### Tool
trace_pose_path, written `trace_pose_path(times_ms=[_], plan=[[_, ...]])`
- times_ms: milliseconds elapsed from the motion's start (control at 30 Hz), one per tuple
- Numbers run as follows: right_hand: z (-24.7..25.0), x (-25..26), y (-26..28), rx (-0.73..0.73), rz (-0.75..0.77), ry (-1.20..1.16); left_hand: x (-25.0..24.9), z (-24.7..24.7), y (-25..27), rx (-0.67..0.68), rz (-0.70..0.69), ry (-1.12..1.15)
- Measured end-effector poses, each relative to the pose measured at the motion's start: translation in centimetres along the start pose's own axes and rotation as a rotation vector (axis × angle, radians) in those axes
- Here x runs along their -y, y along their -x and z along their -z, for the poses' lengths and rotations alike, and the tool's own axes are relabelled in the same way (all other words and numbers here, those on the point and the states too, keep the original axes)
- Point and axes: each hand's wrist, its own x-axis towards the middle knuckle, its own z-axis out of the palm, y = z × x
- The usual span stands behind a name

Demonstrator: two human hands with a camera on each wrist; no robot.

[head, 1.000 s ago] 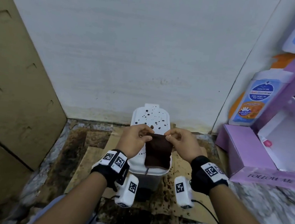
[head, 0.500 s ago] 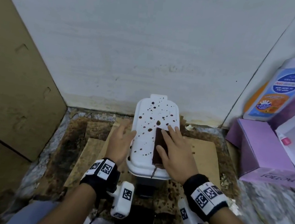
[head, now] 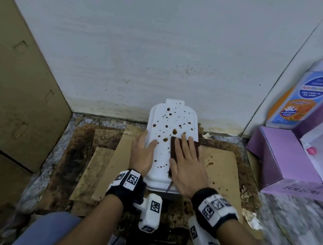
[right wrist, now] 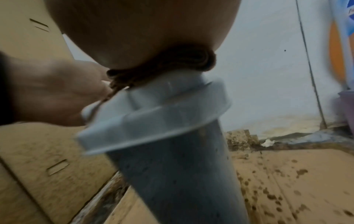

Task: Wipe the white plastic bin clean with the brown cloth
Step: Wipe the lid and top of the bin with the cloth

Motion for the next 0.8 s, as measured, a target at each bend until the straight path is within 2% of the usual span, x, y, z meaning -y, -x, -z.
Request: trace_pose_path(times_ms=[167,300,533,733,800], plan=[[-0.4,0.2,2.6,-0.001,0.012,-0.041,1.2,0.0,-0.8,0.015,0.035,0.096],[0.1,-0.5,-0.1,0.014,0.015,0.009,0.9,0.2,-0.9,0.059,0.054,0.143],[1.0,-2.0,-5.0,0.061,0.001,0.011,1.4,-0.1,-2.0,0.046,0.073,0.206],[0.5,-1.3,-0.1,0.066,0.054,-0.005,2.3,-0.1,-2.4,0.03,0.091,0.242],[0.6,-1.6,-0.4,0.08,0.055,0.001,2.4,-0.1,-2.4,0.04,0.092,0.245]])
